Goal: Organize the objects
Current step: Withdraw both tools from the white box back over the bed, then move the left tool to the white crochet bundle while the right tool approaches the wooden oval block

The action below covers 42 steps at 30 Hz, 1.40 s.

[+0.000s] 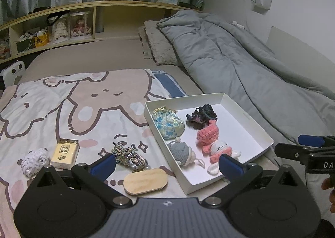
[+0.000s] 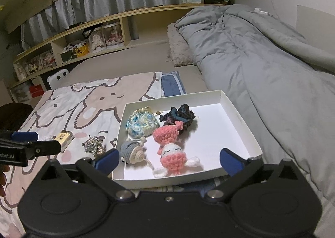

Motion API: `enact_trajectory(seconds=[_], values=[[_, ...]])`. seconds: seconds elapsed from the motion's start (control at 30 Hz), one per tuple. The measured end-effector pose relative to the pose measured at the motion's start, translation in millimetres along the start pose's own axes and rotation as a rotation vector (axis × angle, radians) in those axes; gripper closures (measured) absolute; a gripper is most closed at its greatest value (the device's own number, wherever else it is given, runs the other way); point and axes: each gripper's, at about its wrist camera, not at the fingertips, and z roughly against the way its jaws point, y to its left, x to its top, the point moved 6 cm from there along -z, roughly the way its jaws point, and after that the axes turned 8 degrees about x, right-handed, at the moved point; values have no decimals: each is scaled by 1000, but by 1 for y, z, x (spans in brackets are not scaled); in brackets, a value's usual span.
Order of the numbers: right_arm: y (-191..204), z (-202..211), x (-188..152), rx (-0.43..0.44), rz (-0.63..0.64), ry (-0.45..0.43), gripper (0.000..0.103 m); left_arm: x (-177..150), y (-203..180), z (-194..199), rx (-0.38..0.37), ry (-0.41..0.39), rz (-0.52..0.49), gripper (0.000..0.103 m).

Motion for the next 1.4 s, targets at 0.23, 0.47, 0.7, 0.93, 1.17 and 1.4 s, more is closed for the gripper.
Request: enact_trajectory(seconds=[0.23, 0.47, 0.7, 0.93, 1.17, 1.4], values=[[1, -2, -1, -15, -22, -4, 0, -2, 9, 1, 17, -4, 24, 0], [5, -6, 0, -19, -27, -4, 0, -6, 21, -1, 72, 9, 41, 0], [10, -11, 0, -22, -28, -1, 0, -5, 35, -3, 120, 9, 66, 0], [19, -21, 4, -17, -30, -1, 0, -3, 53, -5, 168, 2, 89, 0], [44, -41, 14, 25, -20, -6, 0, 2, 85, -4, 250, -16, 133, 0], [76, -68, 24, 83, -22, -7, 0, 7, 123, 5, 317, -47, 209, 0]])
